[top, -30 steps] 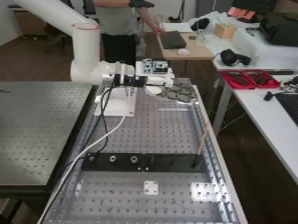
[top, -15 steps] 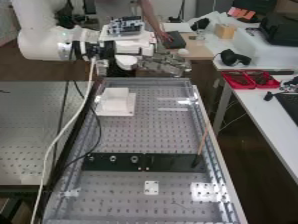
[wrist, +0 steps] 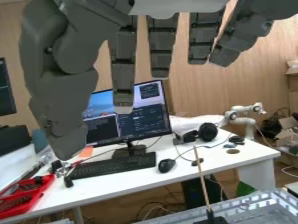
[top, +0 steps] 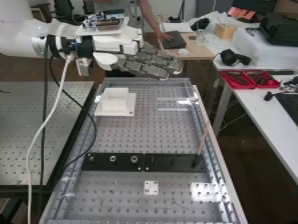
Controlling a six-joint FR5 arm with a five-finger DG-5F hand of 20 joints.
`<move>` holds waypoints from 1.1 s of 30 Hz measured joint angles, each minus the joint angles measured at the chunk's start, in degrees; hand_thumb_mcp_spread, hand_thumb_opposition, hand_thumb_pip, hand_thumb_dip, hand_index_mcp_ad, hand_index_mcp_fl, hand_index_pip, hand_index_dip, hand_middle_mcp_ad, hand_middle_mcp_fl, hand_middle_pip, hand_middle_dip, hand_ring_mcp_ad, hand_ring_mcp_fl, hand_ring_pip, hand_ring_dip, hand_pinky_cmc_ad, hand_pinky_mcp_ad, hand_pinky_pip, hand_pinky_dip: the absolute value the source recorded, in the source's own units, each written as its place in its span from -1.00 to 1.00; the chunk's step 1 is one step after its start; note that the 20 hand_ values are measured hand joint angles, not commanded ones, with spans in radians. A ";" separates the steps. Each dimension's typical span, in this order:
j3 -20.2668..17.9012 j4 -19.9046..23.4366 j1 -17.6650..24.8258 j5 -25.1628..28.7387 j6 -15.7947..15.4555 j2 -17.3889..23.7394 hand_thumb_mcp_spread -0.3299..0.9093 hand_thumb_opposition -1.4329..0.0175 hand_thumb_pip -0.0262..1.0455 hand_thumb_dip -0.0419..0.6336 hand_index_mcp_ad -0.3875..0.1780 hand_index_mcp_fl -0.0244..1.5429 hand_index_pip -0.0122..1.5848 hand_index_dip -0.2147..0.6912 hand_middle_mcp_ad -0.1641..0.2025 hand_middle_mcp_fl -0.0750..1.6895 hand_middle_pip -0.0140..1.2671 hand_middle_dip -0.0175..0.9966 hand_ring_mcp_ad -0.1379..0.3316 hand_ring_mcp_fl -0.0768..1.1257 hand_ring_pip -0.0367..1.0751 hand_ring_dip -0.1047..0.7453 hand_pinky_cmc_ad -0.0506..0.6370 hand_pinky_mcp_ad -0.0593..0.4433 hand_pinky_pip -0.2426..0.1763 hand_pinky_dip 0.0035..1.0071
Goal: Grab the paper clip and place it in the clear container
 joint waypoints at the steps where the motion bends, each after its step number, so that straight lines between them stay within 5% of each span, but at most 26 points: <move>1: 0.00 0.00 -0.02 -0.04 0.00 0.00 0.32 -0.12 -0.30 -0.22 -0.07 -0.31 -0.62 0.14 0.23 -0.75 -0.75 -0.72 0.35 -0.81 -0.73 -0.83 0.16 -0.12 -0.20 -0.69; 33: 1.91 -0.69 -1.54 -1.94 0.70 -0.06 0.32 -0.10 -0.31 -0.22 -0.03 -0.28 -0.73 0.24 0.23 -0.75 -0.75 -0.72 0.36 -0.81 -0.73 -0.83 0.16 -0.12 -0.20 -0.69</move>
